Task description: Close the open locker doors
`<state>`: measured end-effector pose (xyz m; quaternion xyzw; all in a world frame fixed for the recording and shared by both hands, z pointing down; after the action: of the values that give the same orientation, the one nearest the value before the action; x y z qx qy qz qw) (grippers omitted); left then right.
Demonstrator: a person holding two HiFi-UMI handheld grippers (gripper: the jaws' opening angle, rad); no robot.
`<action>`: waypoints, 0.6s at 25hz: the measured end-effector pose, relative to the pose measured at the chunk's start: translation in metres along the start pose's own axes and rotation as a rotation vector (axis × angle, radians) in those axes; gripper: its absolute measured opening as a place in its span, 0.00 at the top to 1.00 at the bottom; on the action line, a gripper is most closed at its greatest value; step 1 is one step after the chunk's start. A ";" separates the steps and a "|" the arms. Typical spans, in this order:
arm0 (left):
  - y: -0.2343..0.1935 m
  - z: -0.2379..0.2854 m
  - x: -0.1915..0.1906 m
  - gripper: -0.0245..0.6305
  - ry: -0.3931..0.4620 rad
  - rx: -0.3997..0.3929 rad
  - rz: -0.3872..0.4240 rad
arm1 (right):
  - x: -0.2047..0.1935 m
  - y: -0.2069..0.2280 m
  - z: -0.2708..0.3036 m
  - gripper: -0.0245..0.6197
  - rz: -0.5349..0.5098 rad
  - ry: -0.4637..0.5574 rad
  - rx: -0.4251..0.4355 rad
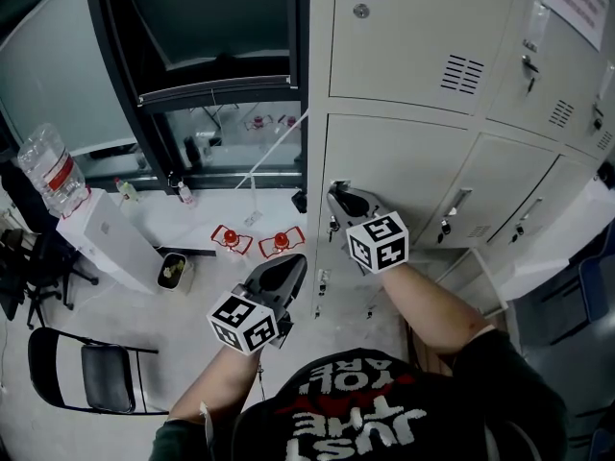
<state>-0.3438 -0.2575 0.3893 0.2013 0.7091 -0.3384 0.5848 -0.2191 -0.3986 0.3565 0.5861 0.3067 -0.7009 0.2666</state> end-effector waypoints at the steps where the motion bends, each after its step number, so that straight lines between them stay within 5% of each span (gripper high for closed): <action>1: 0.000 0.000 0.000 0.95 0.000 0.001 0.000 | -0.001 0.001 0.000 0.88 0.003 -0.003 -0.004; 15: 0.000 0.012 -0.006 0.95 -0.010 -0.012 -0.016 | -0.035 0.025 -0.054 0.88 0.087 -0.033 0.064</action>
<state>-0.3342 -0.2653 0.3942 0.1906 0.7099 -0.3396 0.5868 -0.1588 -0.3747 0.3813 0.5954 0.2538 -0.7078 0.2830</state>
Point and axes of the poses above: the fingertips, and each gripper's own axes: z forward along the fingers, y to its right, x out of its top, the point moved 5 cm from there along -z, backward along the fingers
